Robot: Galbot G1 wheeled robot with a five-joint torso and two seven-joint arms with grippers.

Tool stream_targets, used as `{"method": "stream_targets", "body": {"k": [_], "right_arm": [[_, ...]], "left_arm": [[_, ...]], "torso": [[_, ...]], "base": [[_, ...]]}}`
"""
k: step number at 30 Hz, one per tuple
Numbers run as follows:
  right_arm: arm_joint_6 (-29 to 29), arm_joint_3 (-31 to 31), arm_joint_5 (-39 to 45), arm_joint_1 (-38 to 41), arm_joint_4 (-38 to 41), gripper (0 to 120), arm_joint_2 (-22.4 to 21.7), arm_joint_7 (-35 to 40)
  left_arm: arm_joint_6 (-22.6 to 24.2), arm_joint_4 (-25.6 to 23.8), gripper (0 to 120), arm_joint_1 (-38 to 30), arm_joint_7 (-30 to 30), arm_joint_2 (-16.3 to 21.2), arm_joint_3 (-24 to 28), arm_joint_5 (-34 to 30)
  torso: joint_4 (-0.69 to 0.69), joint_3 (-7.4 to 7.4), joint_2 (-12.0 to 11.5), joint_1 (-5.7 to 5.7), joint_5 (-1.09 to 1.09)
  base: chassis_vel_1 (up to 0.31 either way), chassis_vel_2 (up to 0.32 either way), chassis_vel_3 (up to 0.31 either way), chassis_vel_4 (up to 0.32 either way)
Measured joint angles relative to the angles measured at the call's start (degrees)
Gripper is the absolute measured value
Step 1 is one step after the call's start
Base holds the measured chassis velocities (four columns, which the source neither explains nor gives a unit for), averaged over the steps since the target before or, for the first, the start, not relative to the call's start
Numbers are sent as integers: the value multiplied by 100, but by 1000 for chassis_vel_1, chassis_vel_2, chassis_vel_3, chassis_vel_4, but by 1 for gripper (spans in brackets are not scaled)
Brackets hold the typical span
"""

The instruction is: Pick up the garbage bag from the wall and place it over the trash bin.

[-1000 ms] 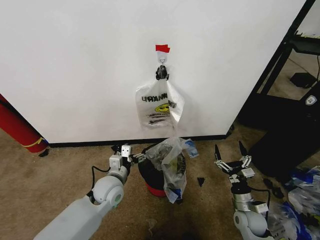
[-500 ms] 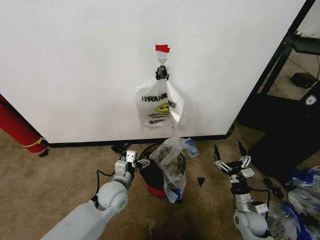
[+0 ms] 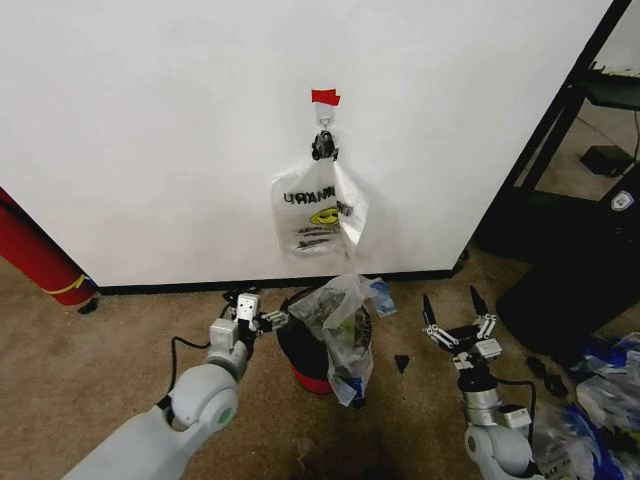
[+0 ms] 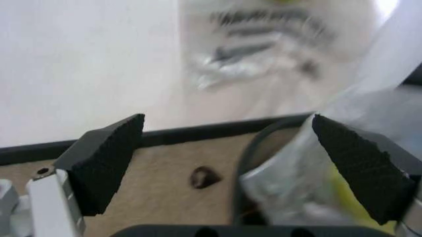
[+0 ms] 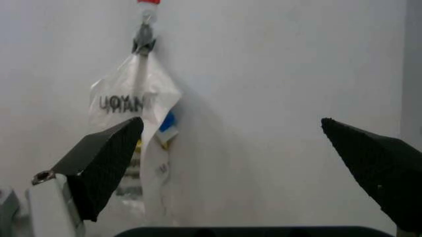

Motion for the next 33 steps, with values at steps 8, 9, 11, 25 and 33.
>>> {"method": "stream_targets", "body": {"k": [8, 9, 11, 25, 33], "right_arm": [[-407, -88, -207, -122, 125, 100, -161, 71], [-407, -88, -207, -122, 125, 100, -161, 71], [-610, -109, -469, -167, 171, 100, -165, 164], [-981, -328, -1135, -175, 136, 100, -169, 484], [-952, -352, -1200, -125, 56, 100, -137, 493]], "left_arm": [[-990, 229, 100, 206, 1981, -74, 320, 827], [-990, 229, 100, 206, 1981, -74, 320, 827], [-1056, 395, 100, 70, 2404, -119, 522, 1023], [-600, 854, 87, -660, 2345, -161, 1210, 1238], [-448, 970, 58, -788, 2038, -275, 1312, 1292]], "torso": [[1, 0, 0, 0, -1], [1, 0, 0, 0, -1], [1, 0, 0, 0, 0], [0, 0, 0, 0, 0], [1, 1, 0, 0, 0]], "base": [[0, 0, 0, 0], [0, 0, 0, 0], [0, 0, 0, 0], [0, 0, 0, 0], [0, 0, 0, 0]]}}
